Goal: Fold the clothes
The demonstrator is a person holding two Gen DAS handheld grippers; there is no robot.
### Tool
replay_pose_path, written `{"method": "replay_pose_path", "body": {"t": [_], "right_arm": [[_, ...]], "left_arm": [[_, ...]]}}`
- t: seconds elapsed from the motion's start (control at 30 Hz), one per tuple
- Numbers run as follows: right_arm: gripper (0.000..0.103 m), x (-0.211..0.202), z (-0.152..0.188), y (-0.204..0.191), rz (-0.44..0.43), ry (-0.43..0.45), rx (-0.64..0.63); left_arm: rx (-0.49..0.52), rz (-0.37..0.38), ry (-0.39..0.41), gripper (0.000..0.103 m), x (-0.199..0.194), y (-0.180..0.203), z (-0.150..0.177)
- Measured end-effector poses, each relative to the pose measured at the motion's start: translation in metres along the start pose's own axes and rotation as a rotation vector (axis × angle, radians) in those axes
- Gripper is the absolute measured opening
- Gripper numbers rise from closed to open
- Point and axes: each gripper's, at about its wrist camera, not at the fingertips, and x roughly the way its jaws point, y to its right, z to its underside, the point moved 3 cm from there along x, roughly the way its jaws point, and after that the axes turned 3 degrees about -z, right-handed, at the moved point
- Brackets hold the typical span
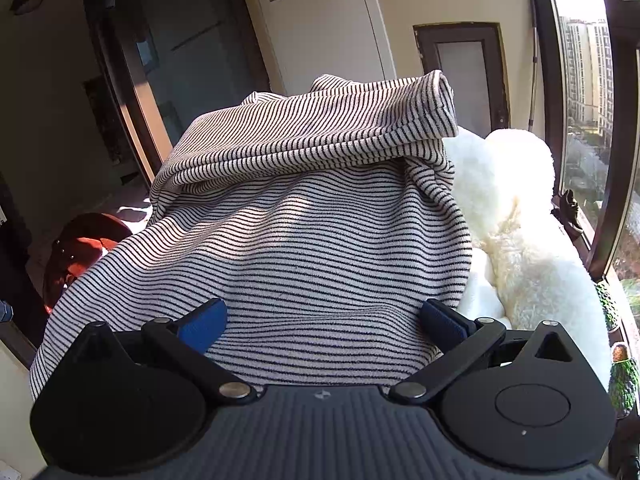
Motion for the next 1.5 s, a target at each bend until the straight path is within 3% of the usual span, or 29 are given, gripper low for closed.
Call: {"method": "replay_pose_path", "body": {"t": [0.13,0.2,0.33,0.57,0.8,1.07,1.1,1.13,1.2,1.33,1.4,1.5], "right_arm": [[0.103,0.001,0.001,-0.002,0.004,0.001,-0.004],[0.103,0.001,0.001,-0.003,0.008,0.000,-0.007],[0.103,0.001,0.001,-0.002,0.007,-0.001,-0.007],[0.103,-0.001,0.002,-0.001,0.005,0.007,-0.007],[0.103,0.000,0.001,0.000,0.000,-0.001,-0.009],[0.103,0.001,-0.001,0.001,-0.003,-0.020,-0.011],[0.103,0.001,-0.001,0.001,-0.004,-0.022,-0.011],[0.103,0.001,-0.002,0.001,-0.004,-0.025,-0.012],[0.103,0.001,-0.002,0.002,-0.005,-0.030,-0.013],[0.103,0.000,-0.003,0.003,-0.008,-0.037,-0.014],[0.103,0.000,-0.002,0.004,-0.015,-0.027,-0.010],[0.103,-0.001,0.000,0.005,-0.019,-0.013,-0.007]], "left_arm": [[-0.018,-0.004,-0.070,0.055,0.022,-0.003,0.003],[-0.025,0.000,-0.094,0.062,0.030,-0.004,0.003],[-0.015,0.003,-0.093,0.070,0.038,-0.004,0.002],[0.007,0.016,-0.092,0.070,0.037,-0.002,0.014],[-0.005,0.018,-0.082,0.054,0.024,-0.008,0.029],[0.115,0.024,-0.097,0.054,0.032,0.019,0.043],[0.119,0.009,-0.095,0.040,0.034,0.021,0.043],[0.122,-0.004,-0.095,0.018,0.035,0.022,0.043],[0.132,-0.009,-0.062,0.012,0.024,0.030,0.039],[0.159,-0.002,-0.007,0.011,-0.016,0.046,0.027],[0.126,0.002,-0.037,0.011,-0.022,0.043,0.030],[0.171,-0.085,-0.103,0.014,-0.011,0.034,0.044]]}}
